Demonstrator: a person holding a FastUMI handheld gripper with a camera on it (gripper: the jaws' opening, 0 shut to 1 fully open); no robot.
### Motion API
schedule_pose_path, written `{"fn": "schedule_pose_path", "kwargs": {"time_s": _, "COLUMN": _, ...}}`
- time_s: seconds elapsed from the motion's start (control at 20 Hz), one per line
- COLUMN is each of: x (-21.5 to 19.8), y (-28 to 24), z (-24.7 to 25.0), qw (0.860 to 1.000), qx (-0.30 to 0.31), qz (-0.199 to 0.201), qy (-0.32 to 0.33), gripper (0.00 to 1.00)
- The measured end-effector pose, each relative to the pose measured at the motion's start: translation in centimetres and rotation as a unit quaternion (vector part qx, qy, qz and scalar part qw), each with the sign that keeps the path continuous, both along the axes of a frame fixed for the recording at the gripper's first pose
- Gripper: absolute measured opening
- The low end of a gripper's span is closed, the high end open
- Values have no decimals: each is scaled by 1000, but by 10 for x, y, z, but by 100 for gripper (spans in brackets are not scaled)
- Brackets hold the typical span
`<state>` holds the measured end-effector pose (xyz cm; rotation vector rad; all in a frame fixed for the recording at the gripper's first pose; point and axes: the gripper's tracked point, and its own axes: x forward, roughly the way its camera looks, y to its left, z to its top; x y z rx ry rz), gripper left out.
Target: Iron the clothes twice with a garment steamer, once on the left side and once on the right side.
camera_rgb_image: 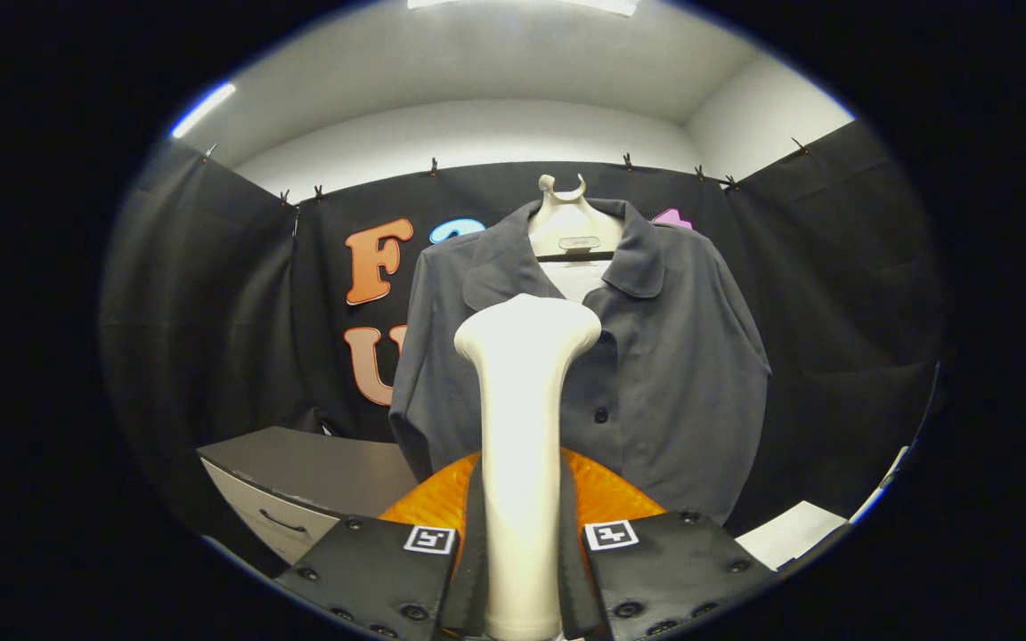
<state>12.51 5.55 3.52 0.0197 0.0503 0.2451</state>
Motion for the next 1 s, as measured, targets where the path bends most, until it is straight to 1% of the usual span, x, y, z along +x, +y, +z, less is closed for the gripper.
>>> {"fn": "schedule_pose_path", "kwargs": {"time_s": 0.1, "x": 7, "y": 5, "z": -9, "qw": 1000, "qx": 0, "qz": 5, "qy": 19, "gripper": 39}}
{"fn": "schedule_pose_path", "kwargs": {"time_s": 0.2, "x": 0, "y": 10, "z": -15, "qw": 999, "qx": 7, "qz": 22, "qy": 25, "gripper": 39}}
{"fn": "schedule_pose_path", "kwargs": {"time_s": 0.3, "x": 6, "y": 4, "z": -18, "qw": 1000, "qx": -1, "qz": 9, "qy": 23, "gripper": 39}}
{"fn": "schedule_pose_path", "kwargs": {"time_s": 0.4, "x": 15, "y": -1, "z": -18, "qw": 1000, "qx": 11, "qz": -1, "qy": 25, "gripper": 39}}
{"fn": "schedule_pose_path", "kwargs": {"time_s": 0.5, "x": 19, "y": -2, "z": -14, "qw": 1000, "qx": 19, "qz": 1, "qy": 22, "gripper": 39}}
{"fn": "schedule_pose_path", "kwargs": {"time_s": 0.85, "x": 35, "y": 9, "z": -14, "qw": 1000, "qx": 1, "qz": 1, "qy": 24, "gripper": 39}}
{"fn": "schedule_pose_path", "kwargs": {"time_s": 1.0, "x": 35, "y": 7, "z": -18, "qw": 1000, "qx": -10, "qz": -4, "qy": 20, "gripper": 39}}
